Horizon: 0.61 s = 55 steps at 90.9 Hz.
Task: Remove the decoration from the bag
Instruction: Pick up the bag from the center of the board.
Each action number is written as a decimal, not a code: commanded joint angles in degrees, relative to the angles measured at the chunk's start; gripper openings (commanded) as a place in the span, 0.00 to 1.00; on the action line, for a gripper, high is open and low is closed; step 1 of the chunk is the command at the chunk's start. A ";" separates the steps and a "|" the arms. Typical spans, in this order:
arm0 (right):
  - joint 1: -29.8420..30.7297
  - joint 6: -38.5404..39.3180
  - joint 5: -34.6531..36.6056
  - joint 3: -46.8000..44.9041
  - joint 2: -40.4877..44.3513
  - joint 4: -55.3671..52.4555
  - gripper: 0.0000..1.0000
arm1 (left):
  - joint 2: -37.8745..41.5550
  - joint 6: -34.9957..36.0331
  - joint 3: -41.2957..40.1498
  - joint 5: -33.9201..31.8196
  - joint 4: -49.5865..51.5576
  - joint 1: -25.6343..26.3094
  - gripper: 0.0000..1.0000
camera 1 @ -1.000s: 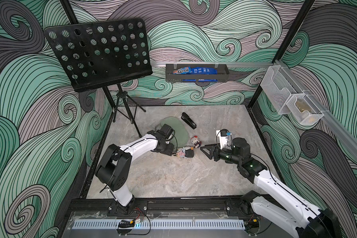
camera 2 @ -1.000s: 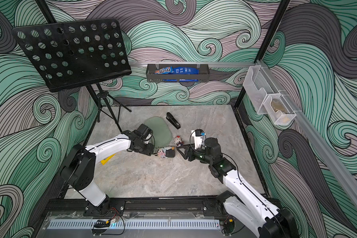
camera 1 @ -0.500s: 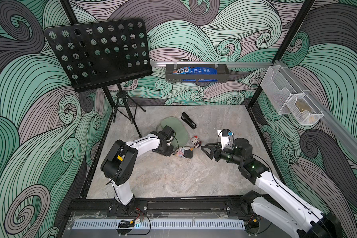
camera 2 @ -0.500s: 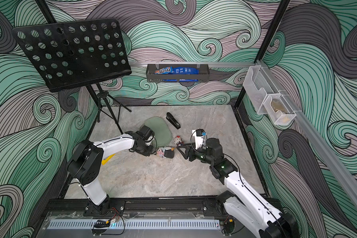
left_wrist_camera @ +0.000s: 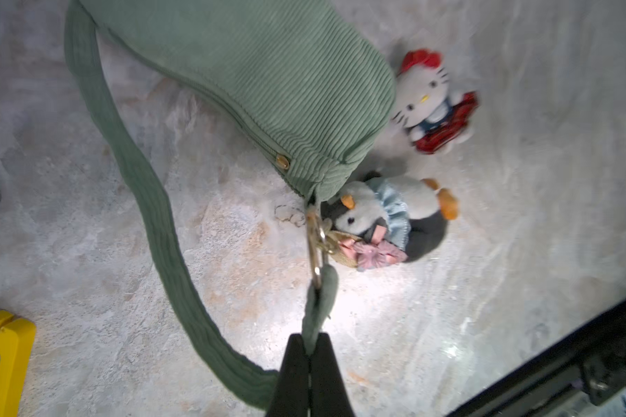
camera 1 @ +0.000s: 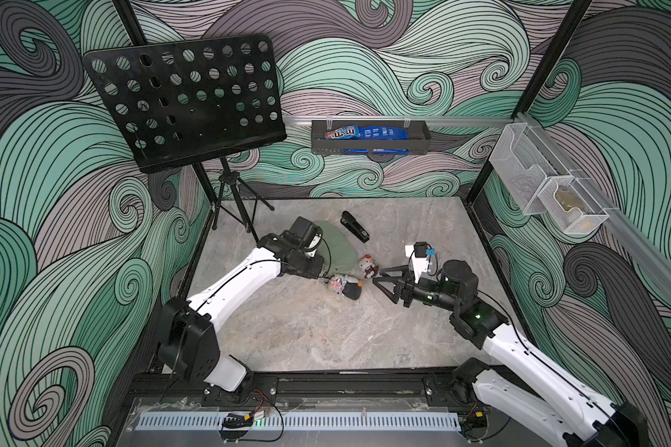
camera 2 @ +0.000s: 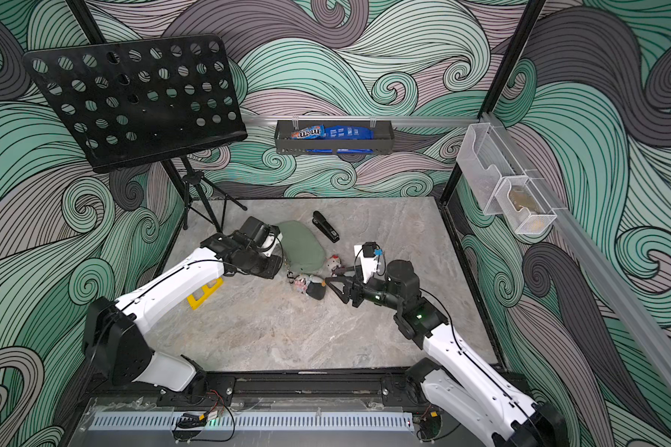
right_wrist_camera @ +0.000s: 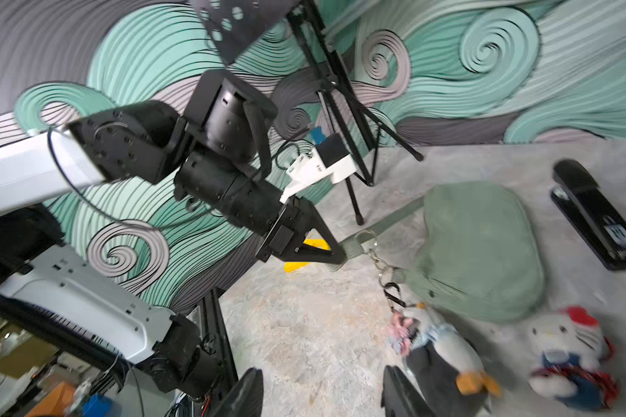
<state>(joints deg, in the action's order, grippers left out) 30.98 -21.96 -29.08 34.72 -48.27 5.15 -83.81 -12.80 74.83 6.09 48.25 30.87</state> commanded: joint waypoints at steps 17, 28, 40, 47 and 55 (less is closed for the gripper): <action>7.17 9.89 -5.74 8.81 -5.99 3.66 0.58 | 4.58 7.71 17.82 11.49 18.36 -0.24 0.00; 7.47 10.53 -6.92 10.53 -8.25 6.44 0.58 | 3.20 12.28 25.53 19.32 23.91 -0.22 0.00; 7.58 11.97 -9.26 11.98 -11.13 8.72 0.57 | 2.84 18.45 30.12 25.44 27.23 -0.27 0.00; 7.53 13.26 -11.30 12.47 -12.75 9.70 0.55 | 3.08 22.05 30.83 27.64 28.30 -0.21 0.00; 7.60 14.99 -12.36 12.60 -14.03 10.03 0.50 | 2.62 27.02 32.17 32.57 30.90 -0.19 0.00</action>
<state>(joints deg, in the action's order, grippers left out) 38.30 -10.17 -37.95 46.06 -61.19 12.60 -80.55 5.19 104.27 29.54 73.65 30.87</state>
